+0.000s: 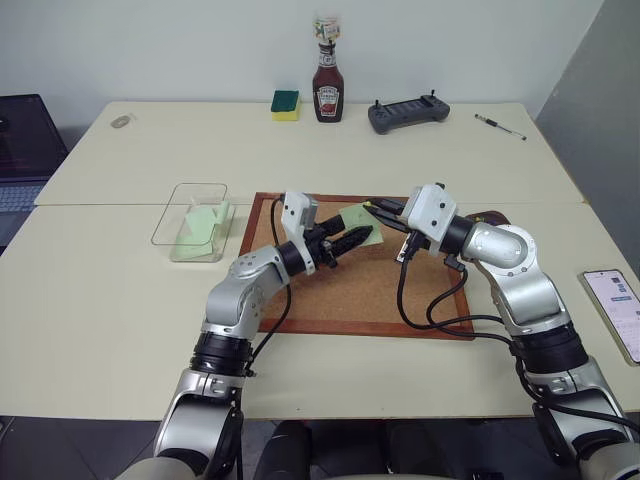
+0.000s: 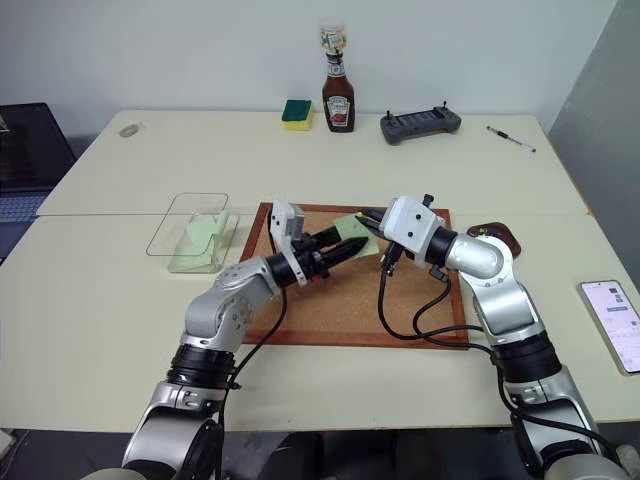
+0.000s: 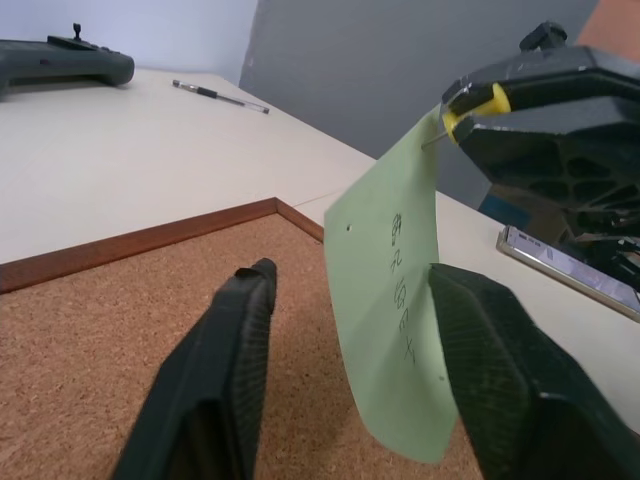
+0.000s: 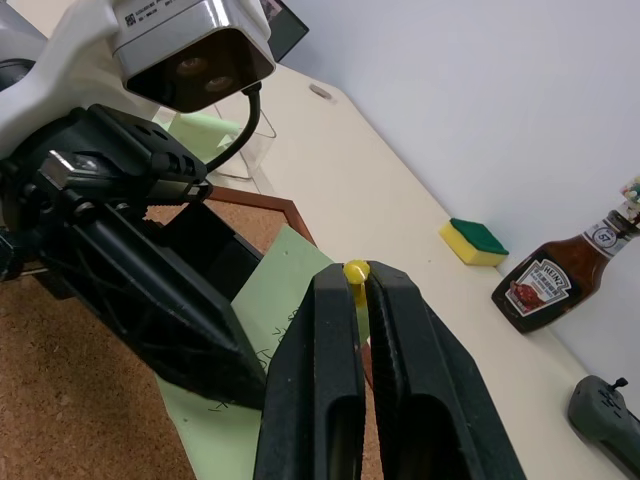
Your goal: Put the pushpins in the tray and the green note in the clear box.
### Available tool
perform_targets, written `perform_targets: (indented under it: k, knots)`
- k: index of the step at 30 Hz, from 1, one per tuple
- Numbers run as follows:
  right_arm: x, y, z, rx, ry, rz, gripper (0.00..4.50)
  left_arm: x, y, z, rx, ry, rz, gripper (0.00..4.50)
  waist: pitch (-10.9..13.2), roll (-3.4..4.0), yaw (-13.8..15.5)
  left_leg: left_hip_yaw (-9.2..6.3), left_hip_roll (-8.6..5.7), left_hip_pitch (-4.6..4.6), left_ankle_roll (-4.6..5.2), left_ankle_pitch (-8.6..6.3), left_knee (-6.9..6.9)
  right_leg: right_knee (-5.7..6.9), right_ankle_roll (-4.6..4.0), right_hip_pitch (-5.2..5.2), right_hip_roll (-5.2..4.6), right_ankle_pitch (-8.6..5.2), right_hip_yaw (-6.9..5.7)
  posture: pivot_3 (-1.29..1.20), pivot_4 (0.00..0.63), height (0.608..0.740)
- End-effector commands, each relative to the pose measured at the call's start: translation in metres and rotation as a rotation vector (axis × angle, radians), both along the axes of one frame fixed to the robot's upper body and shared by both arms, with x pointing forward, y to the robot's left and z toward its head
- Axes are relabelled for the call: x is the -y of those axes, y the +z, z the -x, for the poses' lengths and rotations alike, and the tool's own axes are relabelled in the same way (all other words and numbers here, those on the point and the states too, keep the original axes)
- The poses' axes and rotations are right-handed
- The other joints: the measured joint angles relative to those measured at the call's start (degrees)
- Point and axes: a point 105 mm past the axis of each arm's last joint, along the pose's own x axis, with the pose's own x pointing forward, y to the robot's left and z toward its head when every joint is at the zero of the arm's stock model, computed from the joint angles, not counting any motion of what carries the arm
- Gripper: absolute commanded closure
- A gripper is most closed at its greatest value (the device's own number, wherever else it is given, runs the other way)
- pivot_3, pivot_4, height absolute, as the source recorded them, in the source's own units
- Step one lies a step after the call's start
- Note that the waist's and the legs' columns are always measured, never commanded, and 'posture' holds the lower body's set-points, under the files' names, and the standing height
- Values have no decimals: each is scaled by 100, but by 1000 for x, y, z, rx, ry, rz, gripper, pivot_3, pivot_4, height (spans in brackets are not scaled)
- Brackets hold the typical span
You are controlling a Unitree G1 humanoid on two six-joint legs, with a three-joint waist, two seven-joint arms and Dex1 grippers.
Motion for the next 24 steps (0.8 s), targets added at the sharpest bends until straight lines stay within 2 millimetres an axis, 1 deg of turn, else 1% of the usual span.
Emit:
perform_targets:
  k: [1,4,5,7,9,16,24]
  knots:
    - [-3,24,4,74,15,-47,4500,3,16,5,51,-38,25,2810,0,0,1,0,0,0,0,0,0,0,0,0,0,0,0,0,150,740]
    - [-4,24,4,71,16,-55,4500,3,16,6,50,-45,28,3513,0,0,1,0,0,0,0,0,0,0,0,0,0,0,0,0,150,740]
    - [-4,25,4,69,15,-59,4500,4,17,7,50,-47,29,3633,0,0,1,0,0,0,0,0,0,0,0,0,0,0,0,0,150,740]
    - [-4,25,4,65,14,-67,4500,4,17,8,50,-55,32,4090,0,0,1,-1,0,0,0,0,0,0,0,0,0,0,0,0,150,740]
    - [-4,25,3,58,11,-78,4500,5,18,10,50,-61,37,4449,0,0,1,0,0,0,0,0,0,0,0,0,0,0,0,0,150,740]
    - [-5,25,2,25,0,-126,4500,5,19,12,40,-53,60,4449,0,0,2,-1,0,0,0,0,0,0,0,0,0,0,0,0,150,740]
    - [1,25,-3,-23,-43,-221,4500,-3,20,6,-20,36,146,4449,0,0,3,-2,0,0,0,0,0,1,0,0,0,0,-1,0,150,740]
